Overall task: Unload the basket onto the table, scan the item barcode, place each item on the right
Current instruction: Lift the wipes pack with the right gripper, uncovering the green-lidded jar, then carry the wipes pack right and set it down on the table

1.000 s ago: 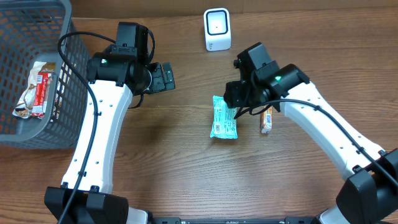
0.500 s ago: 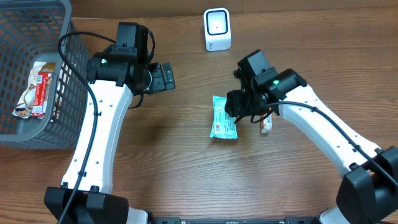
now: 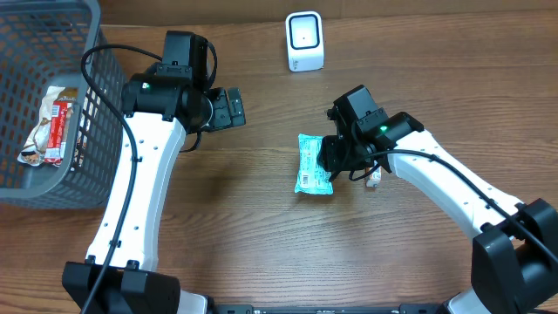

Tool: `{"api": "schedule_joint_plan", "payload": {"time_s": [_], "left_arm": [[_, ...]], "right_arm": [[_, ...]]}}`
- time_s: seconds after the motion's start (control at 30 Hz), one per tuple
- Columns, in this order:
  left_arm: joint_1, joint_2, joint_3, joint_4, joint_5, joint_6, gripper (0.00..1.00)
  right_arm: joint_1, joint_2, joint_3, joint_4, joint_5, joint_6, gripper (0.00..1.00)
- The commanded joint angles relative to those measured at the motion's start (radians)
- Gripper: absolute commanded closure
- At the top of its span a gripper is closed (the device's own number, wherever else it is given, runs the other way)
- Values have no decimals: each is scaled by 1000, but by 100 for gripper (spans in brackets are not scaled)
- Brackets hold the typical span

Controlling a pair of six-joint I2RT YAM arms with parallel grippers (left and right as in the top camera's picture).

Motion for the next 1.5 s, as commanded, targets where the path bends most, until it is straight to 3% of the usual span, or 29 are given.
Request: {"api": "schedule_joint_plan", "payload": {"time_s": [0.0,0.13,0.27,0.7,1.17,1.47], "left_arm": [[-2,-4,11,1,-13,-3,0],[-2,-4,11,1,-13,-3,0],[-2,-4,11,1,-13,-3,0],[-2,-4,11,1,-13,-3,0],[-2,-4,11,1,-13,-3,0],[-2,-4,11,1,-13,-3,0]], "right_arm": [[-4,6,-25,4,16,2,69],[-4,5,-25,18,16,2,79],[-9,-15,-25,16,16,2,96],[-30,-204,-24,18,16,-18,96],[-233,-205,-25,-39,93,-111,96],[-390,-204,-25,-101,97,-376,96]]}}
